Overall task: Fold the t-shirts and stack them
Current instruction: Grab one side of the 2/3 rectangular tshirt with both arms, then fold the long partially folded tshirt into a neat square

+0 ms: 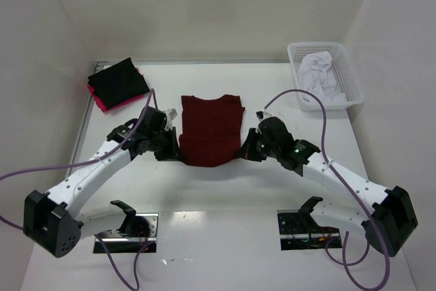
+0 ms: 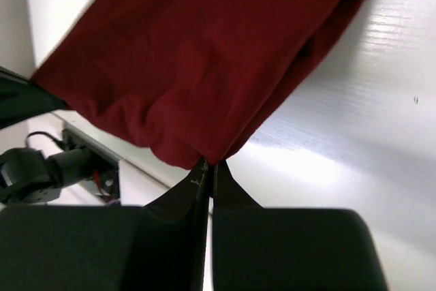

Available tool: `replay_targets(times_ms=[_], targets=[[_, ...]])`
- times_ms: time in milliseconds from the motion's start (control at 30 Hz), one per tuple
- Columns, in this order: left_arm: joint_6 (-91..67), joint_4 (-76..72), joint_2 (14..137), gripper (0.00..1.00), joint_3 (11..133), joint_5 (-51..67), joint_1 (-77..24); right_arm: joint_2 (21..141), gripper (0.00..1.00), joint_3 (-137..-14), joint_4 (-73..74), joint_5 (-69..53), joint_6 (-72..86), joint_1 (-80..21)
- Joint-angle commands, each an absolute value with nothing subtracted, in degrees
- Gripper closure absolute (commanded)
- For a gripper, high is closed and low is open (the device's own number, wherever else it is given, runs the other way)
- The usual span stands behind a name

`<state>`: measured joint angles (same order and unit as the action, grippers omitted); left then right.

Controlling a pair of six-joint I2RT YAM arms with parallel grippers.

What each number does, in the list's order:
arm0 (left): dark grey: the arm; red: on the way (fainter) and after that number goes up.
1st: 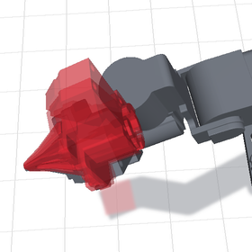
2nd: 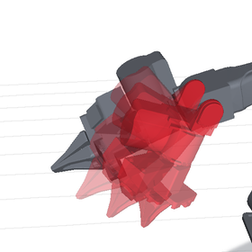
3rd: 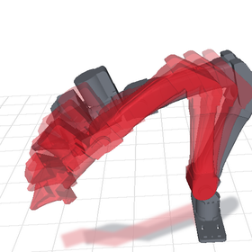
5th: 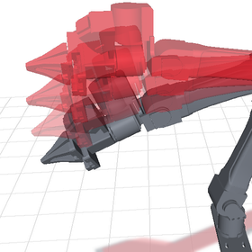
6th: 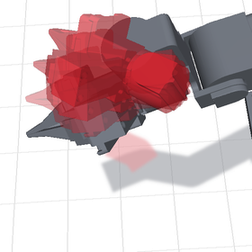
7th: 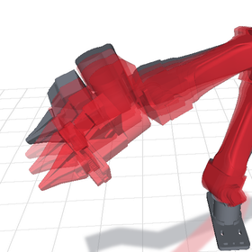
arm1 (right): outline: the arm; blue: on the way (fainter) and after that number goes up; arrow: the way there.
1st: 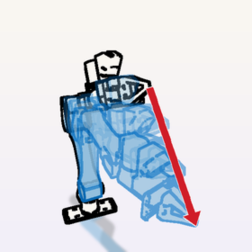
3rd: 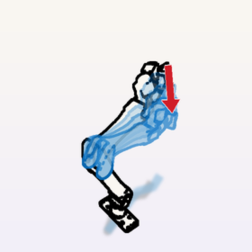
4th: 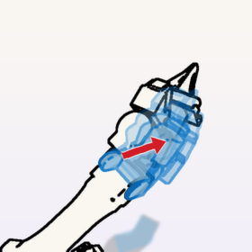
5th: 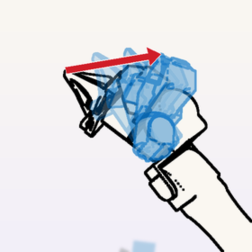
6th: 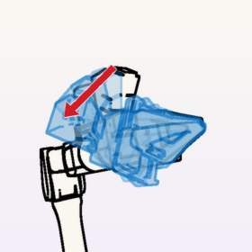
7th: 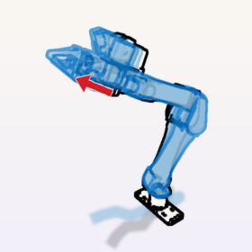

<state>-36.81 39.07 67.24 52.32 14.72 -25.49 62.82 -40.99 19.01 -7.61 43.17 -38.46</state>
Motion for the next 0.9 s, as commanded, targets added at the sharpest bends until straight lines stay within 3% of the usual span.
replay_targets(times_ms=[0,367,867], targets=[[-40.34,45.53,63.29,1.0,54.83,12.77,-27.24,58.37,1.0,-41.51,23.55,-4.49,45.35,-39.29],[-38.5,44.65,63.91,1.0,63.88,10.28,-27.25,59.46,1.0,-50.5,24.26,0.86,42.28,-39.29],[-29.17,38.33,85.52,1.0,76.38,20.12,-14.31,78.02,1.0,-62.36,15.0,-0.44,35.78,-30.68]])
